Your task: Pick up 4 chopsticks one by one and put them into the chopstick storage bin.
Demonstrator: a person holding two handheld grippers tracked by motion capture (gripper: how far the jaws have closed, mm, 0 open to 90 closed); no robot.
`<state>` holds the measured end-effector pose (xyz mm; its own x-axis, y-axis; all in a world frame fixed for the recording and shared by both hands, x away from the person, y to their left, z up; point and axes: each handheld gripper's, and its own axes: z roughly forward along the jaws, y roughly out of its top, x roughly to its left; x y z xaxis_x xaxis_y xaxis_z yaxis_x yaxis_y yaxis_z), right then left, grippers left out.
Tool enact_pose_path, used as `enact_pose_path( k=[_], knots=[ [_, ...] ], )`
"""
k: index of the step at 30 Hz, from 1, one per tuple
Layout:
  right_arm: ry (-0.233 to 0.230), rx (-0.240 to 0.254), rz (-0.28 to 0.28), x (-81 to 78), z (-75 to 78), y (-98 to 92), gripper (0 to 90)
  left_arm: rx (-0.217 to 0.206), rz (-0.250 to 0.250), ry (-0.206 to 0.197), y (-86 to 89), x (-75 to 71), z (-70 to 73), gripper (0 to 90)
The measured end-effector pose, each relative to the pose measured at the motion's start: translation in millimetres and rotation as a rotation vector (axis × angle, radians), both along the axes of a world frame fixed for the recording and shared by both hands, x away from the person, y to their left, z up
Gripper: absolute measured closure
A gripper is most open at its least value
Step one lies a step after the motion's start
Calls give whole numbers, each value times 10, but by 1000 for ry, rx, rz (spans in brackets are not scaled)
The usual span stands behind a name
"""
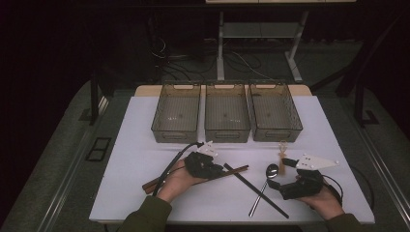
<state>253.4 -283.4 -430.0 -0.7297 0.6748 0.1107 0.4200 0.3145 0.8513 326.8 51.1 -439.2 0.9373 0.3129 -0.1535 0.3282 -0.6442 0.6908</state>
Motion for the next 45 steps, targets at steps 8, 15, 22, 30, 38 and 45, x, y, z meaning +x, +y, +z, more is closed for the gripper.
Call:
enact_pose_path(
  k=[8,15,22,30,38,45],
  knots=[
    [-1,0,1,-3,1,2,34,11,5,0,7,11,-12,789],
    [0,0,1,0,0,2,34,29,-5,-12,-1,25,-31,789],
    [0,0,1,0,0,2,35,52,-12,-24,-8,24,-45,790],
    [-1,3,0,-3,3,-2,34,49,-14,-51,-23,-12,-57,791],
    [-1,2,0,-5,4,0,35,53,-11,-69,-29,-38,-60,827],
    [0,2,0,-3,2,1,35,64,-27,-85,-29,-39,-55,840]
  ],
)
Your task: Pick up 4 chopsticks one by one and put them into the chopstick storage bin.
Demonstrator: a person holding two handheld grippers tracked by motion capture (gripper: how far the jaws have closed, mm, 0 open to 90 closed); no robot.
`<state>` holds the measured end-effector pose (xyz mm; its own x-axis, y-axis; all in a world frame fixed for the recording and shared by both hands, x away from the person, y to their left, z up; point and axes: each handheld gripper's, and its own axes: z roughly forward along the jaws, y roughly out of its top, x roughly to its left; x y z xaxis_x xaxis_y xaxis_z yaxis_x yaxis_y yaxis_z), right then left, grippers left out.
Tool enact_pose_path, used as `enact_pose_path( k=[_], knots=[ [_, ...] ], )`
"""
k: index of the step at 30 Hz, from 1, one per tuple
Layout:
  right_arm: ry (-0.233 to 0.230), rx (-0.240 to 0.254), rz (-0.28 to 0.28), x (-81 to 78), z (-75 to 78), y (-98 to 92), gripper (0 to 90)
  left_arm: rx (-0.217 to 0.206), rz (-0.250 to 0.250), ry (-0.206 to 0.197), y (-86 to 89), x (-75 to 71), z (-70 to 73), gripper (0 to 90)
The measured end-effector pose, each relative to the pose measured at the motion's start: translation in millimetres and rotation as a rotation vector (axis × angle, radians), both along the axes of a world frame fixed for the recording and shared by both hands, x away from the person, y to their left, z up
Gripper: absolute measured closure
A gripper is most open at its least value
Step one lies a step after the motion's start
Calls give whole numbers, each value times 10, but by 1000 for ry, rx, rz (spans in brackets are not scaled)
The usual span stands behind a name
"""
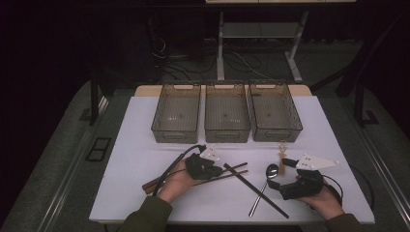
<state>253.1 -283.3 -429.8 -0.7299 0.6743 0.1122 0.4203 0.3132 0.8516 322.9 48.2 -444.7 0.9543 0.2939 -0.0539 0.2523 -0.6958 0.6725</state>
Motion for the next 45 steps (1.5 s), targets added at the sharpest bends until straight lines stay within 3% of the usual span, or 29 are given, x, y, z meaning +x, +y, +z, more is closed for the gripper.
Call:
enact_pose_path(
  k=[2,10,11,12,14,15,19,39,45],
  knots=[
    [0,1,1,0,-1,2,35,-13,13,9,-4,-4,-5,842],
    [1,2,3,0,-1,2,34,3,1,4,0,-5,13,844],
    [1,1,4,1,-2,3,34,-12,12,7,-4,-12,12,844],
    [1,1,4,1,-2,3,34,19,-16,-6,18,6,36,844],
    [6,2,7,-2,-3,5,34,6,-11,-7,26,0,54,844],
    [6,1,7,-3,-3,6,34,-27,15,0,22,-16,54,844],
    [5,-2,10,1,-11,13,35,-28,3,-10,73,-6,112,844],
    [11,-1,7,-4,-6,5,34,-142,45,13,276,-33,305,845],
    [10,1,6,-5,-4,1,34,-147,60,10,378,-44,353,844]
  ],
)
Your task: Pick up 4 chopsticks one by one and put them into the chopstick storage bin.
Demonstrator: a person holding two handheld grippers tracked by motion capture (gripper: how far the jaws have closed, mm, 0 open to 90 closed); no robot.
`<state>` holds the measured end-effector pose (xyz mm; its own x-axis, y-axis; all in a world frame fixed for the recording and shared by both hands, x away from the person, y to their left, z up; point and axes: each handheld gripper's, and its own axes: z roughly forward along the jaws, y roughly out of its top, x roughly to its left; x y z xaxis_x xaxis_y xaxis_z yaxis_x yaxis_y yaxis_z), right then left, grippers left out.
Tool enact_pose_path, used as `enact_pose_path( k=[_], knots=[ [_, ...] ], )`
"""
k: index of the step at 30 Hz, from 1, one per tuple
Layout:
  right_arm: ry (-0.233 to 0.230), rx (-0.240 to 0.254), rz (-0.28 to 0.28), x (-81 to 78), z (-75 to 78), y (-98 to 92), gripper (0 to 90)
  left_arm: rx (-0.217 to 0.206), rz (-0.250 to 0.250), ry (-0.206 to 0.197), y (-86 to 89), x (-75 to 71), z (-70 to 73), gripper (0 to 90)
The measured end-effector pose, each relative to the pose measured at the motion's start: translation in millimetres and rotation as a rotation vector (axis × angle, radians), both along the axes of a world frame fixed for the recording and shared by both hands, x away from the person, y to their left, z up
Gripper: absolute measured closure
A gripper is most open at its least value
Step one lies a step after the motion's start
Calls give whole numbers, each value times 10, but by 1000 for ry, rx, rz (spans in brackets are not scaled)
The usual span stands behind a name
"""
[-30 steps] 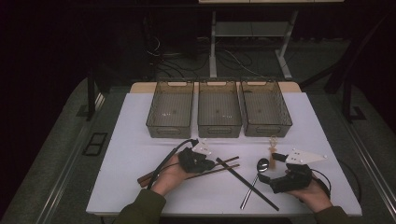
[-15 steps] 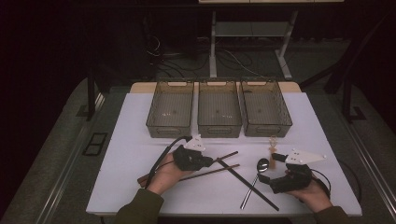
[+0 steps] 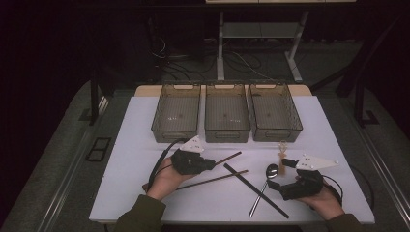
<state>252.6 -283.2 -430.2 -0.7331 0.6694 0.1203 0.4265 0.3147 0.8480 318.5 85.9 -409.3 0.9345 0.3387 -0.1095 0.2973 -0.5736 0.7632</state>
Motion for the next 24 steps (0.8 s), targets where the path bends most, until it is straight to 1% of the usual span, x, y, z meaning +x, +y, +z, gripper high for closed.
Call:
enact_pose_path(
  k=[9,11,16,24],
  knots=[
    [-2,1,1,-1,2,-1,34,-27,27,1,130,-20,48,844],
    [-2,2,1,-1,2,-1,35,-25,34,-2,163,-12,60,844],
    [-2,2,1,-1,3,-1,35,-37,55,4,241,2,74,844],
    [-3,3,-1,-1,3,-2,35,-47,80,-6,335,17,100,843]
  ],
)
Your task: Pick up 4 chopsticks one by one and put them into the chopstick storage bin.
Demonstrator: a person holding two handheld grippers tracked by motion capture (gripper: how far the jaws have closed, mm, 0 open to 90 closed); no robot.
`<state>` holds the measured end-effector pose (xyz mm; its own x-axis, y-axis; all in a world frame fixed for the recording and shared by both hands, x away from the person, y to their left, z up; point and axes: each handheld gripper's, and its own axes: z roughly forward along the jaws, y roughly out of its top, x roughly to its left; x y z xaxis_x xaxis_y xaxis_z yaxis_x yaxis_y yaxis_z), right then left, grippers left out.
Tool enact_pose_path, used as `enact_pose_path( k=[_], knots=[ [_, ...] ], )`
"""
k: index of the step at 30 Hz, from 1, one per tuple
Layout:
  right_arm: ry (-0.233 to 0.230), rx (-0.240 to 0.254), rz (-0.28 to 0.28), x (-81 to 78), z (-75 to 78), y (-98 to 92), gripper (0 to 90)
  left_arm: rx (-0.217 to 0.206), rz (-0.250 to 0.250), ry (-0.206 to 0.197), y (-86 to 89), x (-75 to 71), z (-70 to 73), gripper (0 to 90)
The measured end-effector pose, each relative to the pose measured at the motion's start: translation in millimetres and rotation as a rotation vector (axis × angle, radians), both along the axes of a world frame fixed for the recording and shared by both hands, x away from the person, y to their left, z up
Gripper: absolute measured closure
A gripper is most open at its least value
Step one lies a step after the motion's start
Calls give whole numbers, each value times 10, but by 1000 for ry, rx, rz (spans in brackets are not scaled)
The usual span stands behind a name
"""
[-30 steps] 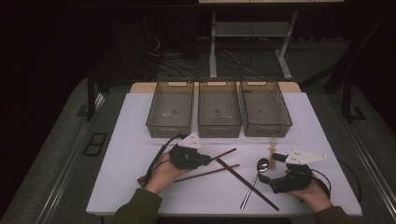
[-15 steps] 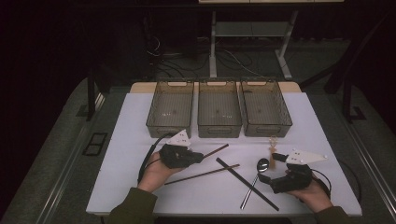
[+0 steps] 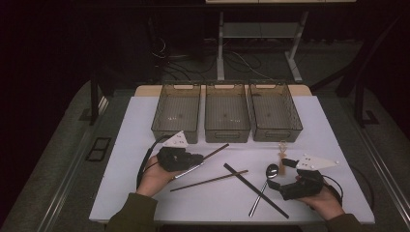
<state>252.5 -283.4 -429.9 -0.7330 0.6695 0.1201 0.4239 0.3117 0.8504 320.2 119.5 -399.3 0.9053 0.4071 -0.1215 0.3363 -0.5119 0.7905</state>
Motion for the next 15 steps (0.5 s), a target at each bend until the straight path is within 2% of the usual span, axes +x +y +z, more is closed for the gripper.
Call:
enact_pose_path(
  k=[15],
  knots=[
    [0,0,0,1,-1,0,34,-10,67,-18,199,51,63,843]
  ],
)
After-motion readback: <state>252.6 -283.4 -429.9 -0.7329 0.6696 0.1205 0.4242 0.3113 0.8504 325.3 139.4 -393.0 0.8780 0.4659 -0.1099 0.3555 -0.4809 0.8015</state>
